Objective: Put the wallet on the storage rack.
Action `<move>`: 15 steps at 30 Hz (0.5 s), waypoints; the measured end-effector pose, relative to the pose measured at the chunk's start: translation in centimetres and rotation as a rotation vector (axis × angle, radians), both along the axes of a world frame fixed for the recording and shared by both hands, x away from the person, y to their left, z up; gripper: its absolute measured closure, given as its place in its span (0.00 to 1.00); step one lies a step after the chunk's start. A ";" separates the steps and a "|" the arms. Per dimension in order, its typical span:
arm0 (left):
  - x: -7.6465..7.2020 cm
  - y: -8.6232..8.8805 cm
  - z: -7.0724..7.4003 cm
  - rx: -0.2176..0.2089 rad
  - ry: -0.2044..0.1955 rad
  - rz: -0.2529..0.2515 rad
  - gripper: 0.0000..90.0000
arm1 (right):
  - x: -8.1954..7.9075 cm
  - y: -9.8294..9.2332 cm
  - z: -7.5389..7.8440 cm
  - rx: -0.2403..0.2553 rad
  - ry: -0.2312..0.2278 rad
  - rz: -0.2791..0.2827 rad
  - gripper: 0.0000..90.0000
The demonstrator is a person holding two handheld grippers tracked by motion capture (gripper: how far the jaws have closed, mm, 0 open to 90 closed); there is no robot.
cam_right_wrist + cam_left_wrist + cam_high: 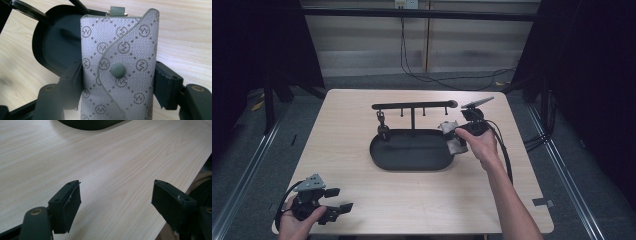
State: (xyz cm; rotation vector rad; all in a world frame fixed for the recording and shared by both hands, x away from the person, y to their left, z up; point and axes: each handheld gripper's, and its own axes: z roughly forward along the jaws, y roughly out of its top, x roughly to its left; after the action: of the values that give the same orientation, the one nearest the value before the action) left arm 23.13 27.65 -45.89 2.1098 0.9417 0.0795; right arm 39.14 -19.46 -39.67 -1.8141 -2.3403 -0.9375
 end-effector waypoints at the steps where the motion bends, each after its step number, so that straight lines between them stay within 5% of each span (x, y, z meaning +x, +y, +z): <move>1: 0.0 0.0 0.1 -0.002 -0.002 -0.001 0.26 | 0.0 0.1 -0.1 0.003 -0.001 0.003 0.37; 15: 0.1 0.0 0.1 -0.011 -0.001 -0.009 0.25 | 0.9 1.8 -1.2 0.030 -0.003 0.011 0.37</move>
State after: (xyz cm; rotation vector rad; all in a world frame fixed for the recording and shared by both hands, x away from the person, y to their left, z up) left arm 23.23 27.65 -45.81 2.1033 0.9304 0.0701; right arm 40.07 -17.67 -40.82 -1.7883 -2.3222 -0.9698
